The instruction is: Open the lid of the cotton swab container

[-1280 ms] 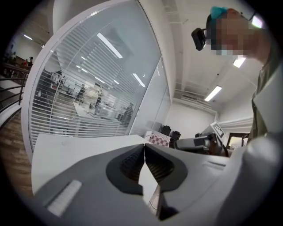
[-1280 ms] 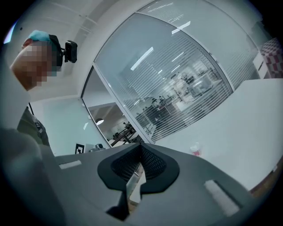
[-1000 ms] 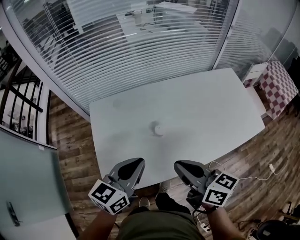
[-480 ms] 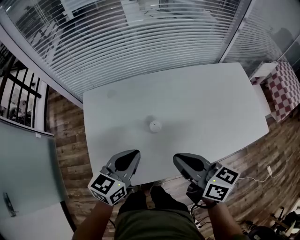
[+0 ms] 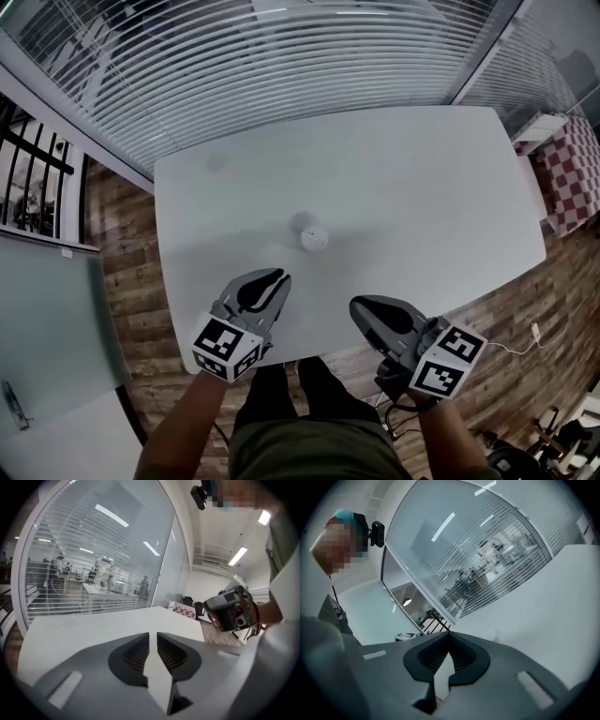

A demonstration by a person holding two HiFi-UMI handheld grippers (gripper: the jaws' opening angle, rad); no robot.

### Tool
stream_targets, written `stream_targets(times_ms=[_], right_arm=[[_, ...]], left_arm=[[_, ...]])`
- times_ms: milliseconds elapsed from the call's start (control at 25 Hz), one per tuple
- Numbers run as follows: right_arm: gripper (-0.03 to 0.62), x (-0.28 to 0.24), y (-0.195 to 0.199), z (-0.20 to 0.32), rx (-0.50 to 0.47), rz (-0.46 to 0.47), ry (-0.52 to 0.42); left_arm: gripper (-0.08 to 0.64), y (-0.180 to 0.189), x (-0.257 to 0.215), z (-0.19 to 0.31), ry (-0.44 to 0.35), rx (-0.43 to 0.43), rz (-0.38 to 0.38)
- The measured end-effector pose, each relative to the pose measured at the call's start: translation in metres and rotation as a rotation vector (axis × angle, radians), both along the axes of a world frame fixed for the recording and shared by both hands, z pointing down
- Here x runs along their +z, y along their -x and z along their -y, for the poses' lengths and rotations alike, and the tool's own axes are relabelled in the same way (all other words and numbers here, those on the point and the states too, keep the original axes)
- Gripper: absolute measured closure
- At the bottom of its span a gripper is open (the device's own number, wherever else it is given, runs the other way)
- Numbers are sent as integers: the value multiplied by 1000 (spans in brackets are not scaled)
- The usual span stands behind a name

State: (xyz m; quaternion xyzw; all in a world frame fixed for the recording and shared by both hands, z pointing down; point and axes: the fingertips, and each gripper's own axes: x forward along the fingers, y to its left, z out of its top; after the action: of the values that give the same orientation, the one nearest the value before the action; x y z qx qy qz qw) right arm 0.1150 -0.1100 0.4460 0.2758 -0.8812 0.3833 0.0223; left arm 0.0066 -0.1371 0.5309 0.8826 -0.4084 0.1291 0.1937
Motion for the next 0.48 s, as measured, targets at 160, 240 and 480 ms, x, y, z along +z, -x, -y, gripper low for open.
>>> stream_targets(times_ms=[160, 240, 480], right_arm=[[583, 10, 5, 0, 1, -19, 17], [583, 15, 4, 0, 1, -29, 27], [583, 24, 1, -5, 8, -23, 63]], left_arm=[[466, 0, 26, 15, -1, 47, 42], [451, -3, 38, 20, 12, 66, 54], [426, -10, 64, 29, 7, 139, 102]])
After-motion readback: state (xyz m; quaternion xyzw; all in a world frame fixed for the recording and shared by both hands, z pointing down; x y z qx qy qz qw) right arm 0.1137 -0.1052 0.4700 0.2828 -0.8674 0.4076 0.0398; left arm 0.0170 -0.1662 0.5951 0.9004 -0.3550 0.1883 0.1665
